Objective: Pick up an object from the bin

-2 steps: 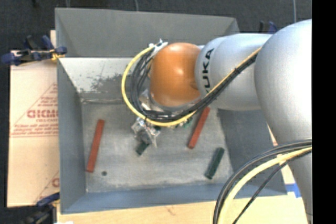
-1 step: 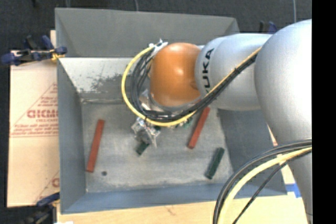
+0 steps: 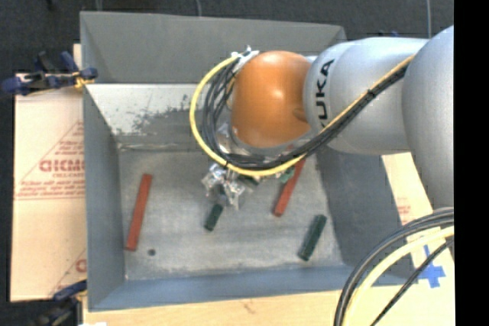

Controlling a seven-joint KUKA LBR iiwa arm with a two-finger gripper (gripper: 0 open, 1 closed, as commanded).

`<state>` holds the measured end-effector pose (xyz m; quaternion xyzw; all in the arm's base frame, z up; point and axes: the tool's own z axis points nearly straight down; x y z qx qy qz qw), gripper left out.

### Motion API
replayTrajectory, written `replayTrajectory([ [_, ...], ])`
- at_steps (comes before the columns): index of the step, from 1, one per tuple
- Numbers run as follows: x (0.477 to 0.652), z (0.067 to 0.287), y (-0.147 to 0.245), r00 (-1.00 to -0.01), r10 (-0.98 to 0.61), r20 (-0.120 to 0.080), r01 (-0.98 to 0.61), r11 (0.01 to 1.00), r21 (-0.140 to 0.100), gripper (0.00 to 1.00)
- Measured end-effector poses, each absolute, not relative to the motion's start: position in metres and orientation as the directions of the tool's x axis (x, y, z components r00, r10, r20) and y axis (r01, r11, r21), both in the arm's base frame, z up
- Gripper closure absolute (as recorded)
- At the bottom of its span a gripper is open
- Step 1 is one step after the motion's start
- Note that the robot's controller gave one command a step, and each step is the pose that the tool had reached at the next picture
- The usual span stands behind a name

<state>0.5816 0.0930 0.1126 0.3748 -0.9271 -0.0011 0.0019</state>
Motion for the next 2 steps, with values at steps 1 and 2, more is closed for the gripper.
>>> replayTrajectory([
  [1,0.5816,0.0852,0.0791,-0.721,-0.693,-0.005,-0.693,0.721,-0.001,0.00],
  [2,0.5809,0.0774,0.0770,-0.722,-0.692,-0.004,-0.692,0.722,0.000,1.00],
])
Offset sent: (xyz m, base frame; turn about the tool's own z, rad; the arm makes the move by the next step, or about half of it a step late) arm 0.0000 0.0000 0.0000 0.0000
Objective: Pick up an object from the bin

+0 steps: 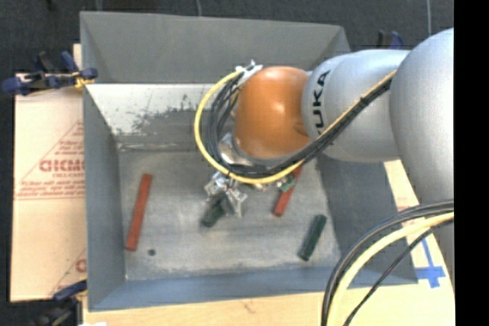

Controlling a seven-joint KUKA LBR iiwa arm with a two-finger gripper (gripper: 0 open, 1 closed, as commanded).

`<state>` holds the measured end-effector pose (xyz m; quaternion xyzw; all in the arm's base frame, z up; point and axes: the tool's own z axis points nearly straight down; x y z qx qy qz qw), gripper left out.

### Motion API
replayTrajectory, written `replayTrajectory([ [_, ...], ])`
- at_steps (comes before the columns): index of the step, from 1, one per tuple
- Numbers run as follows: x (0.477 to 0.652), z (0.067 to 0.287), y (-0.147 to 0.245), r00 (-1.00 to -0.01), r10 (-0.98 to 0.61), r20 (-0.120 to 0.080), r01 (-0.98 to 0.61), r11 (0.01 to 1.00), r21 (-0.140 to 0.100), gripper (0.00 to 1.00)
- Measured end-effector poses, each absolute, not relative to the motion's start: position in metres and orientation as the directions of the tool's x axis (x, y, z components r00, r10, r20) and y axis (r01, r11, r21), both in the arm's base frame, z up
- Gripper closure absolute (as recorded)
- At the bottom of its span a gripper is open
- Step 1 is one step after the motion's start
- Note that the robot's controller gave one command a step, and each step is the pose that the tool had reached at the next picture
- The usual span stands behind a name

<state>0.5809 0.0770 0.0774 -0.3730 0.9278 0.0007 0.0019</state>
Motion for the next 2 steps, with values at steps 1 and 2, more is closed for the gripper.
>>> replayTrajectory([
  [1,0.581,0.077,0.077,-0.722,-0.692,-0.004,-0.692,0.722,0.000,1.00],
  [2,0.593,0.267,0.084,-0.696,-0.718,-0.011,-0.718,0.696,-0.009,1.00],
])
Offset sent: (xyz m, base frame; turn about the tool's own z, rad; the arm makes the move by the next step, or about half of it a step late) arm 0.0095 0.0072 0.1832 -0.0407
